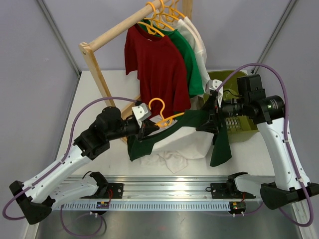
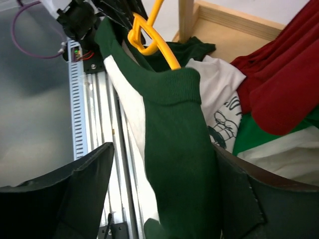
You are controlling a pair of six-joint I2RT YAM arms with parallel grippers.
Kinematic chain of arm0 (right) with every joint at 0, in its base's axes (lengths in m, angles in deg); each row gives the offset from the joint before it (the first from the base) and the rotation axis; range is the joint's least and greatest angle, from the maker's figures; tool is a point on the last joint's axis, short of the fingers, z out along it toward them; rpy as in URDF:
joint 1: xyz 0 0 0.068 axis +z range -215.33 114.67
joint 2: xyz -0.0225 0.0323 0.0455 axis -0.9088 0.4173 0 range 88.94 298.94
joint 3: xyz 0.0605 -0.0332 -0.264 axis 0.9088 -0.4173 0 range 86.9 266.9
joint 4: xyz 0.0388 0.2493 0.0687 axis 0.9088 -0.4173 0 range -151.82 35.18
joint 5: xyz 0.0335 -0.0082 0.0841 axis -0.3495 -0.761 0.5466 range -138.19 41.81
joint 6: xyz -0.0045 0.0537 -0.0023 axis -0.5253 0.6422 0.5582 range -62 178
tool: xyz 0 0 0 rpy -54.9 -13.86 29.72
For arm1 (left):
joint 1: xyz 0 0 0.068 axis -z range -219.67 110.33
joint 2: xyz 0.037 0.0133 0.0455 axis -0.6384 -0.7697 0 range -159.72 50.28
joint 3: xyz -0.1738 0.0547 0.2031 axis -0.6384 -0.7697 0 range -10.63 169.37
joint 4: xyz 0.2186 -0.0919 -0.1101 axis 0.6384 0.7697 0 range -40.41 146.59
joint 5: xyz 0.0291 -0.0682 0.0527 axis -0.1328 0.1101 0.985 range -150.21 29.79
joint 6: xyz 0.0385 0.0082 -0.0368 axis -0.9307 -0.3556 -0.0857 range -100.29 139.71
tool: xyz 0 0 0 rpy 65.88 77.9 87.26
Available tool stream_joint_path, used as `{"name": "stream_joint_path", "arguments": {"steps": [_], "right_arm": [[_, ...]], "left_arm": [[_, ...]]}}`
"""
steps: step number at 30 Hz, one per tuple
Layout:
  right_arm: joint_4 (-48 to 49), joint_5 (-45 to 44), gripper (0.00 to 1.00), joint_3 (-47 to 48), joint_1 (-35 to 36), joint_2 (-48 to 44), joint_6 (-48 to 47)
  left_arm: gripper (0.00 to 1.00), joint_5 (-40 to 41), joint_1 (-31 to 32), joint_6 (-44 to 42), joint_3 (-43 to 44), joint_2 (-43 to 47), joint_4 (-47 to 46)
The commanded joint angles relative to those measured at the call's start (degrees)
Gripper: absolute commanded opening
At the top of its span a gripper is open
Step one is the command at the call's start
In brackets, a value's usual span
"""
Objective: Remove the t-shirt from the hanger
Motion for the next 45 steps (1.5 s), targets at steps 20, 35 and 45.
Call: {"name": "stream_joint_path", "arguments": {"steps": [20, 35, 45], "right_arm": [[12.01, -12.29, 0.86, -14.63, -2.98, -8.65, -3.86], [38.92, 6.07, 0.83, -22.56, -6.06, -5.41, 13.01], [45.49, 6.96, 0.71, -28.17, -5.97, -3.38, 18.81]], "left_arm": [[0.00, 20.48, -0.78, -2.23, -11.29, 21.44, -4.79], [0.00, 17.84, -0.87, 2.70, -11.90, 23.46, -6.55], [0.00, 19.07, -0.87, 6.56, -12.44, 25.31, -8.66]]}}
